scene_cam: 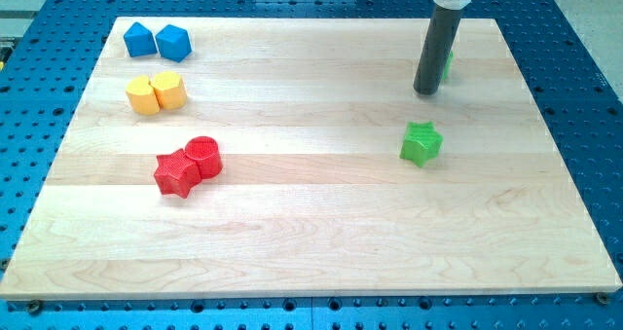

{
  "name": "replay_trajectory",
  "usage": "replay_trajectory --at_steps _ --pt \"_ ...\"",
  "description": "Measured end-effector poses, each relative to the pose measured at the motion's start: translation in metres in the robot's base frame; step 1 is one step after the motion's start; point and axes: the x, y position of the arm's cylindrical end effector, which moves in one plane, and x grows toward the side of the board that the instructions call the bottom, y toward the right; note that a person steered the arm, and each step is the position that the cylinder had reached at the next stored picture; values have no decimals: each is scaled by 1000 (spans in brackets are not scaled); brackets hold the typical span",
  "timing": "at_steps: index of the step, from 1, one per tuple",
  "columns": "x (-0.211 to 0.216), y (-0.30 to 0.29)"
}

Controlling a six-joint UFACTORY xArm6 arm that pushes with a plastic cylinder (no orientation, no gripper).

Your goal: Move the green star towards the top of the board

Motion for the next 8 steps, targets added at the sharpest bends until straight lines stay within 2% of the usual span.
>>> replay_trajectory --at_steps 1,2,3,4,5,6,7,8 --pt "-44 21" --pt "-28 30" --pt "73 37" --pt "158 17" --pt "151 -29" --pt "94 -6" --pt "99 6" --pt "148 5"
